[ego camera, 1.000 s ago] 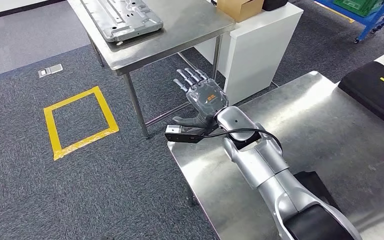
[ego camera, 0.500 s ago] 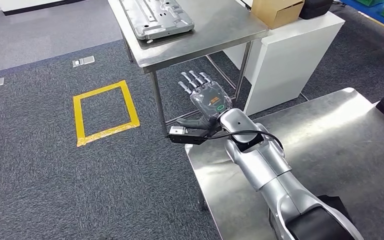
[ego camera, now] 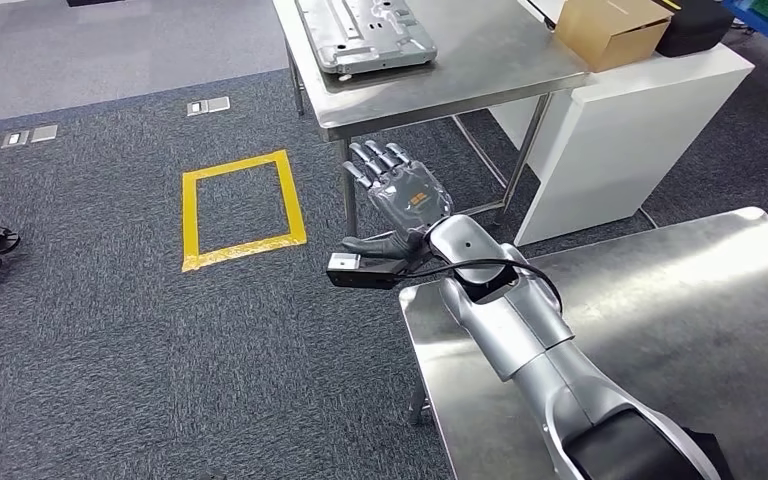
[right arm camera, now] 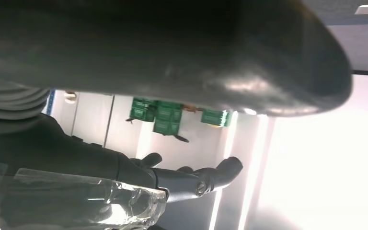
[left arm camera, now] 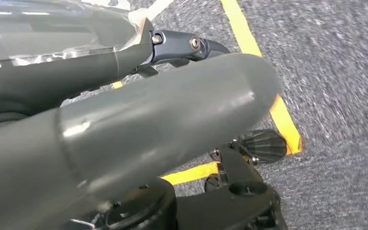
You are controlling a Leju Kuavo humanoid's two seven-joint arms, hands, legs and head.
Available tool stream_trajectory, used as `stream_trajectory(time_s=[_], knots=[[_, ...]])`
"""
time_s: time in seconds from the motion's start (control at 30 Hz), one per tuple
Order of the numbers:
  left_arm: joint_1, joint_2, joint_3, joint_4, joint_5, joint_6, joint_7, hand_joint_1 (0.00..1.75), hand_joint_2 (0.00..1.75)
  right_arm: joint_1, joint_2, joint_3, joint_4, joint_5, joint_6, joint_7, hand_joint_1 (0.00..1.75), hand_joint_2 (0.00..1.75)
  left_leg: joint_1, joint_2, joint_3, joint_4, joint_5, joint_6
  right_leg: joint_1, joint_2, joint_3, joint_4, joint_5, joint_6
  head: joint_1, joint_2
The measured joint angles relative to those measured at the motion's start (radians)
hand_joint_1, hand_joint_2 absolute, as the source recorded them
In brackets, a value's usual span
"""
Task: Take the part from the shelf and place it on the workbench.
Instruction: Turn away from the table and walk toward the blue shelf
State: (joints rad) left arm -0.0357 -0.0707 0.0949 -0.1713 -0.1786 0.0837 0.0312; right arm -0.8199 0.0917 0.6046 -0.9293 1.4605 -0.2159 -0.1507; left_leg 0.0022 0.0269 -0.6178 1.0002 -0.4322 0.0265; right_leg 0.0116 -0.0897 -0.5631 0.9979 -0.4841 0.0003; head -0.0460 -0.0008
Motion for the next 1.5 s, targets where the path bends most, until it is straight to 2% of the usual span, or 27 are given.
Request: stream_trajectory(time_s=[0.07, 0.13, 0.2, 0.23, 0.27, 0.33, 0.37, 0.43, 0.5, 0.57, 0.63, 0.7, 0.73, 0.77, 0.8, 0.87, 0.93, 1.0, 1.07, 1.13, 1.2, 1.23, 1.27, 1.3, 1.37, 1.43, 1.5], knots=[[0.000, 0.000, 0.002, 0.000, 0.001, 0.001, 0.002, 0.00, 0.00, -0.001, 0.003, 0.000, 0.000, 0.001, -0.001, 0.000, 0.00, 0.00, 0.004, -0.016, 0.009, -0.011, 0.007, 0.012, -0.002, 0.028, -0.016, 0.043, -0.026, 0.004, 0.002, 0.000], [-0.003, 0.000, 0.005, 0.000, 0.001, 0.003, 0.003, 0.00, 0.00, 0.002, 0.004, 0.000, 0.002, 0.003, -0.002, 0.000, 0.00, 0.00, 0.007, -0.033, 0.013, -0.015, 0.010, 0.020, -0.009, 0.069, -0.074, 0.169, -0.079, 0.000, 0.004, 0.000], [-0.004, 0.000, 0.008, 0.000, 0.001, 0.005, 0.005, 0.00, 0.00, 0.008, 0.002, 0.000, 0.007, 0.005, -0.002, 0.000, 0.00, 0.00, 0.007, -0.057, 0.012, -0.015, 0.011, 0.022, -0.013, 0.083, -0.139, 0.291, -0.117, 0.003, 0.007, 0.000], [-0.003, 0.000, 0.008, 0.000, 0.001, 0.006, 0.006, 0.00, 0.00, 0.010, 0.001, 0.001, 0.009, 0.005, -0.002, 0.000, 0.00, 0.00, 0.007, -0.069, 0.012, -0.014, 0.011, 0.021, -0.015, 0.085, -0.149, 0.302, -0.112, 0.010, 0.007, 0.000], [-0.002, -0.001, 0.009, 0.000, 0.001, 0.007, 0.006, 0.00, 0.00, 0.010, 0.001, 0.002, 0.011, 0.005, -0.003, 0.000, 0.00, 0.00, 0.007, -0.081, 0.012, -0.014, 0.010, 0.021, -0.018, 0.087, -0.137, 0.269, -0.091, 0.019, 0.007, 0.000], [-0.002, -0.003, 0.010, 0.000, 0.001, 0.009, 0.006, 0.00, 0.00, 0.008, 0.003, 0.004, 0.012, 0.006, -0.004, 0.000, 0.00, 0.00, 0.008, -0.102, 0.012, -0.009, 0.008, 0.015, -0.029, 0.111, -0.072, 0.122, -0.028, 0.037, 0.007, 0.000], [-0.002, -0.004, 0.012, 0.000, 0.001, 0.010, 0.006, 0.00, 0.00, 0.006, 0.005, 0.005, 0.013, 0.007, -0.005, 0.000, 0.00, 0.00, 0.006, -0.112, 0.010, -0.005, 0.006, 0.010, -0.033, 0.125, -0.043, 0.062, -0.005, 0.039, 0.008, 0.000], [-0.001, -0.004, 0.015, 0.000, 0.000, 0.011, 0.006, 0.00, 0.00, 0.004, 0.009, 0.007, 0.017, 0.009, -0.006, 0.000, 0.00, 0.00, 0.006, -0.125, 0.002, -0.001, 0.006, -0.002, -0.032, 0.138, -0.023, 0.017, 0.012, 0.028, 0.007, 0.000], [0.002, -0.003, 0.017, 0.000, -0.001, 0.011, 0.005, 0.00, 0.00, 0.002, 0.013, 0.008, 0.019, 0.010, -0.007, 0.000, 0.00, 0.00, 0.012, -0.130, -0.004, -0.001, 0.008, -0.015, -0.029, 0.123, -0.021, 0.014, 0.018, 0.012, 0.007, 0.000], [0.004, -0.003, 0.018, 0.000, -0.003, 0.011, 0.005, 0.00, 0.00, -0.002, 0.019, 0.009, 0.020, 0.011, -0.008, 0.000, 0.00, 0.00, 0.013, -0.096, -0.020, 0.032, -0.013, -0.025, -0.031, 0.109, -0.018, 0.008, 0.022, -0.004, 0.004, 0.000], [0.002, -0.003, 0.018, 0.000, -0.007, 0.011, 0.004, 0.00, 0.00, -0.004, 0.023, 0.009, 0.021, 0.012, -0.009, 0.001, 0.00, 0.00, 0.013, -0.051, -0.069, 0.136, -0.070, -0.032, -0.029, 0.092, -0.014, 0.006, 0.021, -0.014, -0.002, 0.000], [0.002, -0.004, 0.018, 0.000, -0.008, 0.010, 0.004, 0.00, 0.00, -0.004, 0.022, 0.009, 0.025, 0.012, -0.010, 0.002, 0.00, 0.00, 0.016, -0.040, -0.131, 0.258, -0.118, -0.038, -0.024, 0.071, -0.013, 0.006, 0.018, -0.020, -0.004, 0.000], [0.002, -0.005, 0.018, 0.000, -0.008, 0.010, 0.004, 0.00, 0.00, -0.003, 0.021, 0.009, 0.027, 0.012, -0.010, 0.002, 0.00, 0.00, 0.018, -0.039, -0.145, 0.283, -0.120, -0.039, -0.023, 0.061, -0.013, 0.006, 0.017, -0.021, -0.004, 0.000], [0.003, -0.005, 0.019, 0.000, -0.008, 0.010, 0.004, 0.00, 0.00, -0.003, 0.021, 0.009, 0.029, 0.013, -0.010, 0.002, 0.00, 0.00, 0.019, -0.035, -0.137, 0.265, -0.102, -0.039, -0.022, 0.051, -0.013, 0.006, 0.016, -0.021, -0.004, 0.000], [0.003, -0.005, 0.019, 0.000, -0.009, 0.010, 0.004, 0.00, 0.00, -0.003, 0.021, 0.009, 0.030, 0.013, -0.011, 0.002, 0.00, 0.00, 0.019, -0.027, -0.109, 0.210, -0.071, -0.039, -0.021, 0.043, -0.012, 0.006, 0.015, -0.021, -0.004, 0.000], [0.002, -0.005, 0.021, 0.000, -0.009, 0.010, 0.004, 0.00, 0.00, -0.004, 0.022, 0.009, 0.031, 0.013, -0.013, 0.002, 0.00, 0.00, 0.017, 0.007, -0.034, 0.071, -0.018, -0.036, -0.016, 0.029, -0.010, 0.007, 0.011, -0.017, -0.004, 0.000], [0.000, -0.006, 0.021, 0.000, -0.009, 0.010, 0.003, 0.00, 0.00, -0.006, 0.022, 0.008, 0.031, 0.013, -0.015, 0.003, 0.00, 0.00, 0.011, 0.023, -0.003, 0.010, -0.004, -0.029, -0.009, 0.017, -0.008, 0.007, 0.007, -0.009, -0.001, 0.000], [-0.001, -0.008, 0.021, 0.000, -0.009, 0.011, 0.004, 0.00, 0.00, -0.007, 0.022, 0.008, 0.031, 0.013, -0.016, 0.003, 0.00, 0.00, 0.006, 0.003, -0.004, 0.007, -0.001, -0.017, -0.007, 0.005, -0.005, 0.006, 0.003, 0.001, 0.002, 0.000], [0.001, -0.008, 0.022, 0.000, -0.009, 0.012, 0.006, 0.00, 0.00, -0.007, 0.023, 0.008, 0.032, 0.012, -0.017, 0.001, 0.00, 0.00, 0.007, -0.014, 0.000, 0.001, 0.004, -0.003, -0.009, 0.024, -0.015, 0.033, -0.014, 0.008, 0.002, 0.000], [-0.001, -0.007, 0.023, 0.000, -0.009, 0.012, 0.006, 0.00, 0.00, -0.008, 0.021, 0.007, 0.035, 0.012, -0.019, 0.000, 0.00, 0.00, 0.009, -0.031, 0.003, -0.002, 0.007, 0.008, -0.012, 0.062, -0.065, 0.137, -0.061, 0.003, 0.005, 0.000], [-0.002, -0.006, 0.024, 0.000, -0.009, 0.012, 0.007, 0.00, 0.00, -0.005, 0.017, 0.007, 0.041, 0.012, -0.020, -0.001, 0.00, 0.00, 0.009, -0.052, 0.002, -0.002, 0.007, 0.012, -0.013, 0.079, -0.136, 0.275, -0.107, -0.001, 0.009, 0.000], [-0.002, -0.006, 0.024, 0.000, -0.009, 0.012, 0.007, 0.00, 0.00, -0.004, 0.015, 0.007, 0.044, 0.011, -0.020, -0.001, 0.00, 0.00, 0.009, -0.065, 0.002, -0.001, 0.007, 0.012, -0.013, 0.082, -0.156, 0.307, -0.113, 0.002, 0.009, 0.000], [-0.001, -0.006, 0.024, 0.000, -0.009, 0.012, 0.007, 0.00, 0.00, -0.003, 0.014, 0.007, 0.047, 0.011, -0.020, -0.002, 0.00, 0.00, 0.008, -0.077, 0.002, 0.000, 0.007, 0.012, -0.013, 0.085, -0.155, 0.296, -0.101, 0.008, 0.010, 0.000], [-0.001, -0.006, 0.025, 0.000, -0.009, 0.011, 0.007, 0.00, 0.00, -0.002, 0.014, 0.008, 0.049, 0.011, -0.021, -0.003, 0.00, 0.00, 0.008, -0.089, 0.003, 0.000, 0.007, 0.012, -0.013, 0.089, -0.133, 0.244, -0.075, 0.015, 0.010, 0.000], [-0.001, -0.008, 0.025, 0.000, -0.009, 0.011, 0.007, 0.00, 0.00, -0.004, 0.014, 0.008, 0.051, 0.011, -0.021, -0.005, 0.00, 0.00, 0.007, -0.111, 0.003, 0.003, 0.005, 0.009, -0.018, 0.119, -0.063, 0.096, -0.013, 0.025, 0.010, 0.000], [0.000, -0.008, 0.025, 0.000, -0.009, 0.012, 0.008, 0.00, 0.00, -0.006, 0.016, 0.008, 0.052, 0.010, -0.022, -0.007, 0.00, 0.00, 0.006, -0.127, -0.001, 0.005, 0.005, 0.000, -0.021, 0.143, -0.027, 0.020, 0.017, 0.018, 0.009, 0.000], [0.002, -0.008, 0.025, 0.000, -0.008, 0.012, 0.009, 0.00, 0.00, -0.008, 0.019, 0.008, 0.054, 0.010, -0.023, -0.007, 0.00, 0.00, 0.008, -0.140, -0.006, 0.002, 0.008, -0.012, -0.019, 0.135, -0.026, 0.015, 0.022, 0.004, 0.009, 0.000]])
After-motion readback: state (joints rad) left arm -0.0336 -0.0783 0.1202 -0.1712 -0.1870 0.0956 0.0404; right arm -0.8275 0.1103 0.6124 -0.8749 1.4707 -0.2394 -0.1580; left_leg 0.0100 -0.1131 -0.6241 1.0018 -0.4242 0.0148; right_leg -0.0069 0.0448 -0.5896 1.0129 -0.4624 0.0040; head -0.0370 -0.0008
